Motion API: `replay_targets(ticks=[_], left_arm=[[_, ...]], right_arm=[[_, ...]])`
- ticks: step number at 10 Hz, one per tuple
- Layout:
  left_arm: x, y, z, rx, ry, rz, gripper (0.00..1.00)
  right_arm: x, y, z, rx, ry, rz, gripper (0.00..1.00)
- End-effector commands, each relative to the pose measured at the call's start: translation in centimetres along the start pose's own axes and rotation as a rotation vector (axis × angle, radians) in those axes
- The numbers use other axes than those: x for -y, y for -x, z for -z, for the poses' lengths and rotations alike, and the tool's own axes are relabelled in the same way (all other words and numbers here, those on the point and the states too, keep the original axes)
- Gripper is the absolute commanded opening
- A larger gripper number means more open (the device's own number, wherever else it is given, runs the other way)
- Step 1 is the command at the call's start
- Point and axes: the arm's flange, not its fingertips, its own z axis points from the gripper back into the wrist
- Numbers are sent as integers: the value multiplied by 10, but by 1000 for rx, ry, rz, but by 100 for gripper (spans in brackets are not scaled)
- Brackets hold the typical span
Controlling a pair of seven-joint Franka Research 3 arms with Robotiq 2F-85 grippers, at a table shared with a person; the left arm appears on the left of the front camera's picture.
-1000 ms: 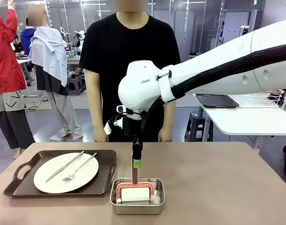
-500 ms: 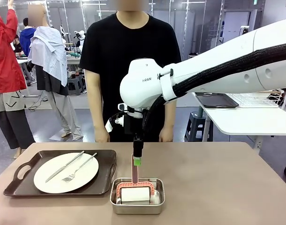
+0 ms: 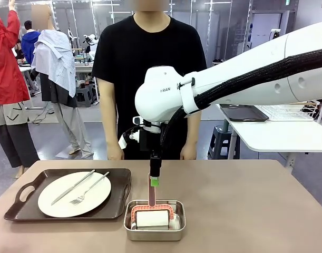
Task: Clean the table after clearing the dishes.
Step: When the right (or left) Handle tray is removed, use the right hand (or left hand) to clean the right (or left) side of the table with the Lint Roller.
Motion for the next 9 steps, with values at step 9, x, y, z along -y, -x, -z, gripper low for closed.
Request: replay_targets(ticks=[9], left_arm=[[0, -2, -4, 0, 2, 3, 100]], right_arm=[[37, 114, -61, 363, -213, 495, 100]])
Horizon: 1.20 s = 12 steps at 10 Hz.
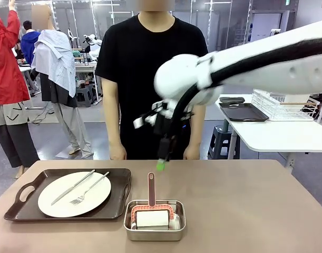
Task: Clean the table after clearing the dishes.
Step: When the right (or left) Handle tray is removed, use the right hand (or left hand) to clean the right (or left) side of the table with the Lint Roller.
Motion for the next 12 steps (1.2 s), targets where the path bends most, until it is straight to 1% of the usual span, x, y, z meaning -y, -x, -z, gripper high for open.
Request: replay_targets(ticks=[1, 2, 3, 4, 5, 6, 7, 8, 9, 10, 11, 12], left_arm=[[0, -2, -4, 0, 2, 3, 100], [0, -2, -4, 0, 2, 3, 100], [0, -2, -4, 0, 2, 3, 100], [0, -2, -4, 0, 2, 3, 100], [0, -2, -4, 0, 2, 3, 100], [0, -2, -4, 0, 2, 3, 100], [0, -2, -4, 0, 2, 3, 100], [0, -2, -4, 0, 2, 3, 100], [0, -2, -4, 0, 2, 3, 100], [0, -2, -4, 0, 2, 3, 100], [0, -2, -4, 0, 2, 3, 100], [0, -2, -4, 0, 2, 3, 100]], right_arm=[[27, 93, -36, 330, -193, 349, 100], [46, 148, -44, 505, -379, 461, 100], [62, 205, -45, 621, -469, 614, 100], [72, 270, -46, 788, -628, 692, 100], [79, 330, -46, 915, -684, 817, 100], [78, 391, -45, 1054, -746, 889, 100], [66, 453, -45, 1166, -749, 978, 100], [50, 499, -40, 1198, -712, 1098, 100], [25, 551, -28, 1338, -703, 1171, 100], [3, 587, -12, 1448, -707, 1221, 100], [-17, 612, 2, 1521, -720, 1258, 100], [-34, 627, 10, 1575, -708, 1269, 100]])
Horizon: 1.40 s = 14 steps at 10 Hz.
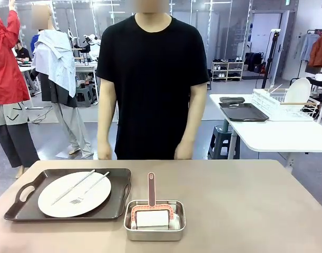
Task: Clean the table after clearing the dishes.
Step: When the right (or left) Handle tray is removed, use the right hand (or left hand) to clean the right (or left) side of the table with the Lint Roller.
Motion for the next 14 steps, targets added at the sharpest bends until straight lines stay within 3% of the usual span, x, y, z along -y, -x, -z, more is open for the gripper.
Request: replay_targets(ticks=[1, 3, 4, 14], left_arm=[[0, -1, -4, 1, 2, 2, 100], [0, -1, -4, 1, 2, 2, 100], [0, -1, -4, 1, 2, 2, 100], [0, -1, -4, 1, 2, 2, 100]], right_arm=[[-5, 24, -2, 171, -74, 6, 100], [-2, 18, 5, 130, -29, 3, 100], [7, 15, -25, 157, -73, 16, 100], [7, 15, -25, 157, -73, 16, 100]])
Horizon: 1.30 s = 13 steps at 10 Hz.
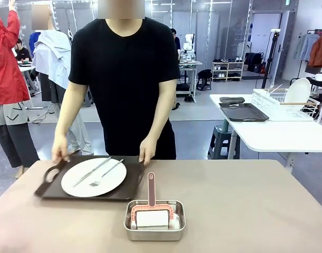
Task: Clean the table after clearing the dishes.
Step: When the right (or left) Handle tray is removed, use the right hand (or left hand) to clean the right (or left) side of the table with the Lint Roller.
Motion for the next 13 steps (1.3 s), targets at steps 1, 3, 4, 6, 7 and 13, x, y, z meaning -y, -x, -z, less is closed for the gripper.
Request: replay_targets(ticks=[1, 3, 4, 6, 7, 13], left_arm=[[0, -1, -4, 1, 2, 3, 100], [0, -1, -4, 1, 2, 3, 100], [0, -1, -4, 1, 2, 3, 100], [0, -1, -4, 1, 2, 3, 100], [0, -1, -4, 1, 2, 3, 100], [202, -66, 136, -248, -27, 736, 100]], right_arm=[[-1, 4, -2, -4, -4, -3, 100], [-1, 4, -2, -4, -4, -3, 100], [-1, 4, -2, -4, -4, -3, 100], [-1, 4, -2, -4, -4, -3, 100], [-1, 4, -2, -4, -4, -3, 100], [-1, 4, -2, -4, -4, -3, 100]])
